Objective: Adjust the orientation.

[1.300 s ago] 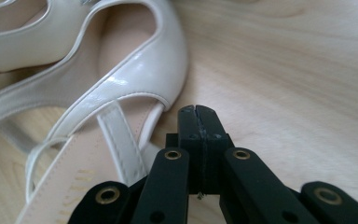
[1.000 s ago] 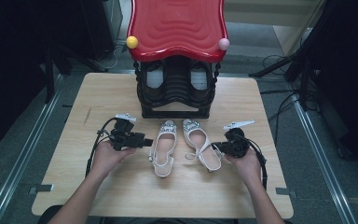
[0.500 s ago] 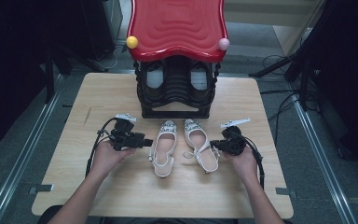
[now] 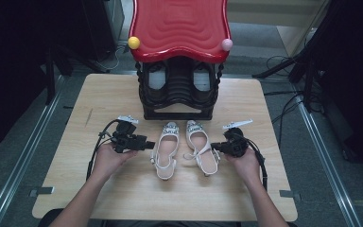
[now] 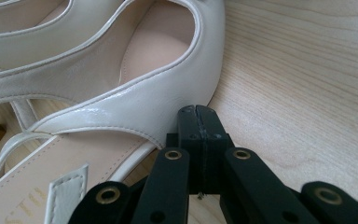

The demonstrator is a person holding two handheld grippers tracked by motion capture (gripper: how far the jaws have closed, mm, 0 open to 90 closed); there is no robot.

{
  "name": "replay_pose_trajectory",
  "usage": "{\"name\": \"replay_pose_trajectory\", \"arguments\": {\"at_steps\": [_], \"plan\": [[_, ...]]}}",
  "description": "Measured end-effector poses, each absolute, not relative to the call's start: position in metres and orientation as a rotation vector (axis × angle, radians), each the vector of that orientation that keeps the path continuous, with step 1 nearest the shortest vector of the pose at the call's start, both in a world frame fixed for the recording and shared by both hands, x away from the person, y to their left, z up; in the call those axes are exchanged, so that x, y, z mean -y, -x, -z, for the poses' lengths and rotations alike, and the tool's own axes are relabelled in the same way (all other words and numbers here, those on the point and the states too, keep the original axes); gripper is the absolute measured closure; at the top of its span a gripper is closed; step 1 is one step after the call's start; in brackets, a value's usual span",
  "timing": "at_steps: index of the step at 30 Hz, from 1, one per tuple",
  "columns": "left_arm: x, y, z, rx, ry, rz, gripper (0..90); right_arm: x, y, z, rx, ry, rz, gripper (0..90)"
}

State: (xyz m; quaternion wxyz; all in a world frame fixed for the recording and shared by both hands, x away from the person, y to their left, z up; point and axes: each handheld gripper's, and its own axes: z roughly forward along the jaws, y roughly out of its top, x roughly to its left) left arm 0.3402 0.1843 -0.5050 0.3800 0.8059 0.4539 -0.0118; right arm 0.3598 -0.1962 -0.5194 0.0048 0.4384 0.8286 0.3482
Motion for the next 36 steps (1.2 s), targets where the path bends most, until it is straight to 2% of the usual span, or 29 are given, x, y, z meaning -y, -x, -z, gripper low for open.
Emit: {"name": "replay_pose_trajectory", "arguments": {"at_steps": [18,19,21,24,32,36], "plan": [[-0.190,-0.334,0.509,-1.176,-2.047,0.027,46.3,0.178,-0.374,0.522,-2.588,-1.328,-1.073,90.0],[-0.191,-0.334,0.510,-1.177,-2.054,0.044,48.4,0.177,-0.375,0.522,-2.592,-1.324,-1.075,90.0],[-0.189,-0.334,0.513,-1.199,-2.062,0.097,59.0,0.174,-0.375,0.522,-2.601,-1.322,-1.074,90.0],[-0.186,-0.335,0.516,-1.199,-2.069,0.109,67.0,0.171,-0.374,0.522,-2.611,-1.310,-1.076,90.0],[-0.171,-0.336,0.525,-1.176,-2.101,0.141,71.2,0.167,-0.369,0.522,-2.621,-1.315,-1.072,90.0],[-0.169,-0.335,0.524,-1.166,-2.107,0.143,76.5,0.166,-0.368,0.522,-2.611,-1.326,-1.073,90.0]]}}
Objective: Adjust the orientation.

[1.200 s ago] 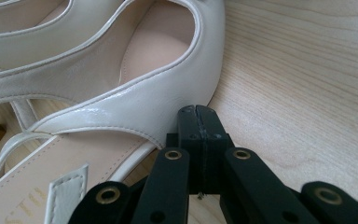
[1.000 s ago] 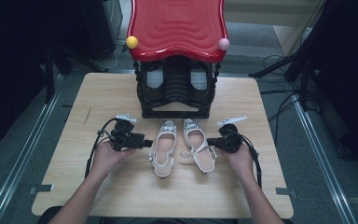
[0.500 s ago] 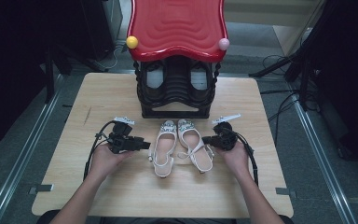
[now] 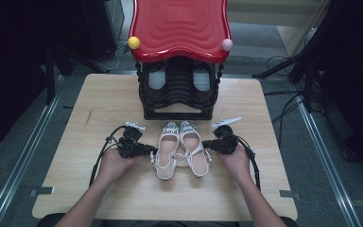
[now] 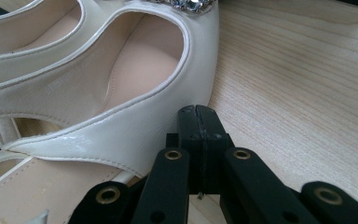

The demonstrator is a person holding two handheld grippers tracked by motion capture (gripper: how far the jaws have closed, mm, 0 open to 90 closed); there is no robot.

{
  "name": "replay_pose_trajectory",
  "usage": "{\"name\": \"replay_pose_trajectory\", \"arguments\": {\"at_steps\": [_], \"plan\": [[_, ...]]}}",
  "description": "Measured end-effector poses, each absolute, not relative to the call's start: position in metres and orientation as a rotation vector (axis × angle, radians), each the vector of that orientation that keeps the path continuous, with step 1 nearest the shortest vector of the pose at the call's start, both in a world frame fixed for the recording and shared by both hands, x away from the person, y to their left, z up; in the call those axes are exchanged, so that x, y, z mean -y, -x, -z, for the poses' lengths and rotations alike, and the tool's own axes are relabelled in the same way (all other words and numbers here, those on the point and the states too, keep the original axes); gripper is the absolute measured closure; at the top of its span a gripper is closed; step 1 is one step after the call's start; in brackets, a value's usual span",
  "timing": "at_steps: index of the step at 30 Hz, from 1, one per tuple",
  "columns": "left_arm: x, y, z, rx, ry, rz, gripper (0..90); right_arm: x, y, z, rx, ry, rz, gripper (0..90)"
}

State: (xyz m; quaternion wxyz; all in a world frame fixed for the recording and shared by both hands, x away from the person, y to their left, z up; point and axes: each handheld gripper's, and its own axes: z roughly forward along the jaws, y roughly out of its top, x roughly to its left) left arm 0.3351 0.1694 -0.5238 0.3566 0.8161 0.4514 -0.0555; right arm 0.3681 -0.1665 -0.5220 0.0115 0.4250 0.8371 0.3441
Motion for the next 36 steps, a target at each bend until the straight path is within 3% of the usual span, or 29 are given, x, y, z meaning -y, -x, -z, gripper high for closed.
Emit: {"name": "replay_pose_trajectory", "arguments": {"at_steps": [6,36], "plan": [[-0.163,-0.332,0.523,-1.148,-2.108,0.180,84.9,0.165,-0.366,0.522,-2.607,-1.344,-1.077,90.0],[-0.133,-0.314,0.529,-1.087,-2.095,0.313,87.6,0.166,-0.373,0.523,-2.552,-1.408,-1.069,90.0]]}}
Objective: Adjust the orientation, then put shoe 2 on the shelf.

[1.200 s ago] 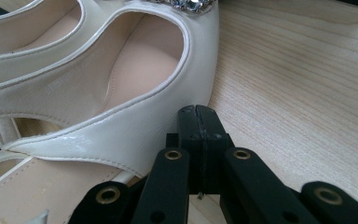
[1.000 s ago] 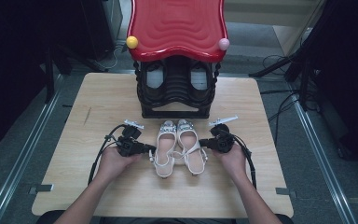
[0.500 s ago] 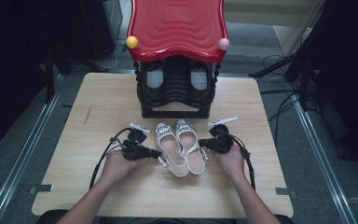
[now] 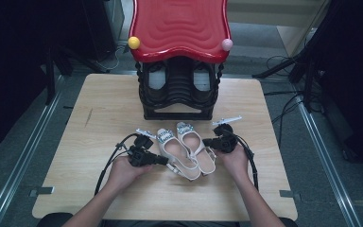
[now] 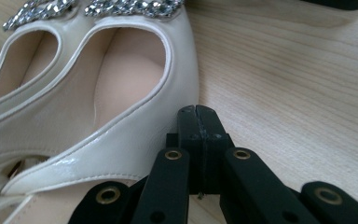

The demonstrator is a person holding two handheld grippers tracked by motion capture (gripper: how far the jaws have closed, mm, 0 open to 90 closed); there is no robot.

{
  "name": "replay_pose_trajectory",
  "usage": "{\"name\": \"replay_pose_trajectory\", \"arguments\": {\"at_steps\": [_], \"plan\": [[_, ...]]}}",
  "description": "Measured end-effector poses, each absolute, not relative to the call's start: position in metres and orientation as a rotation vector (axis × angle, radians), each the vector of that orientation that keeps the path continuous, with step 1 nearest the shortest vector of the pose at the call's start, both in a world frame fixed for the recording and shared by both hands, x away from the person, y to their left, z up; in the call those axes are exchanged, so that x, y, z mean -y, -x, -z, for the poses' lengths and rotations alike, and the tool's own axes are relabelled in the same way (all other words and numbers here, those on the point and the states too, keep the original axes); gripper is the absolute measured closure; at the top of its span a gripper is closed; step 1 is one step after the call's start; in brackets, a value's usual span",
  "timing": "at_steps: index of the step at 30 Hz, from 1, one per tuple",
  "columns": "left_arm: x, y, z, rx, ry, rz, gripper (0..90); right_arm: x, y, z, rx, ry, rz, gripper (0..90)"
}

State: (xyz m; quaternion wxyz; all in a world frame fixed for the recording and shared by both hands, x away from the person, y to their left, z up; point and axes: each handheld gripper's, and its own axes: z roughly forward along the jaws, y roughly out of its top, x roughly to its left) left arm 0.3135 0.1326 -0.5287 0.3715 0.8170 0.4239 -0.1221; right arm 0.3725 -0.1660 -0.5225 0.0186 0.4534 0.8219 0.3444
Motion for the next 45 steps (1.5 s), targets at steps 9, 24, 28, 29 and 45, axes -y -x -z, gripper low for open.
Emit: {"name": "replay_pose_trajectory", "arguments": {"at_steps": [9,24,28,29,45], "plan": [[-0.132,-0.312,0.527,-1.057,-2.113,0.306,84.5,0.169,-0.376,0.524,-2.546,-1.415,-1.088,90.0],[-0.161,-0.317,0.508,-1.102,-2.041,0.182,65.3,0.185,-0.372,0.510,-2.489,-1.419,-1.214,75.2],[-0.168,-0.317,0.505,-1.104,-2.038,0.151,62.5,0.186,-0.368,0.501,-2.482,-1.408,-1.266,73.5],[-0.170,-0.317,0.504,-1.107,-2.039,0.138,61.9,0.186,-0.368,0.500,-2.476,-1.401,-1.274,73.2],[-0.194,-0.317,0.501,-1.140,-2.013,0.067,54.9,0.176,-0.356,0.477,-2.484,-1.315,-1.305,69.4]]}}
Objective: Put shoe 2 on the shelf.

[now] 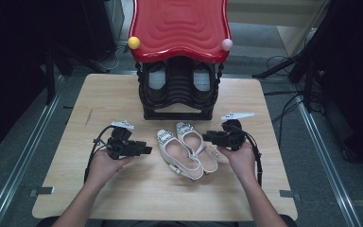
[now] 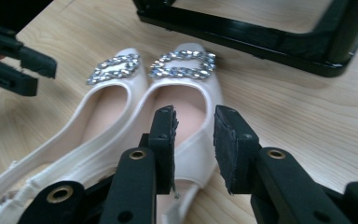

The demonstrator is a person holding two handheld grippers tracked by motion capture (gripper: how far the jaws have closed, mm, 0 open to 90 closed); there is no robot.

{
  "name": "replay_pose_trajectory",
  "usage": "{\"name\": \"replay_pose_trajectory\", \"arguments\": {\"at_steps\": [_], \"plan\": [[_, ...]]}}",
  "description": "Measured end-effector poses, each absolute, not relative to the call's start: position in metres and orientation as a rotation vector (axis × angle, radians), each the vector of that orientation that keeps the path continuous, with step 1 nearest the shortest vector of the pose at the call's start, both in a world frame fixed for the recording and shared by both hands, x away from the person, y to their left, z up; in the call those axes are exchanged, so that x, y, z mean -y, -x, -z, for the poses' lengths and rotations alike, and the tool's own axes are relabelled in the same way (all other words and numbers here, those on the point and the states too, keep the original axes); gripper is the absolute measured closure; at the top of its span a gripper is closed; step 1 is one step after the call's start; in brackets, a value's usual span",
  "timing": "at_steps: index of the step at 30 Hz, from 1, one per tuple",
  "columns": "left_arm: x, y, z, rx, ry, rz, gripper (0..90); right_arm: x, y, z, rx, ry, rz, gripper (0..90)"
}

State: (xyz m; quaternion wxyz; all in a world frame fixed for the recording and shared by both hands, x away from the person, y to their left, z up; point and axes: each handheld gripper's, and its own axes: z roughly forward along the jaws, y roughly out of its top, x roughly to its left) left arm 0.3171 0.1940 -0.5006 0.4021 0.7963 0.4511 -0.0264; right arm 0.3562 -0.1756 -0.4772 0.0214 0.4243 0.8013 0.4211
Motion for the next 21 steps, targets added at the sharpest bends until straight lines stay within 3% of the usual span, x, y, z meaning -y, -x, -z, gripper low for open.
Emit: {"name": "replay_pose_trajectory", "arguments": {"at_steps": [21], "plan": [[-0.203,-0.315,0.502,-1.170,-2.009,0.037,51.8,0.116,-0.345,0.470,-2.663,-1.132,-1.213,66.7]]}}
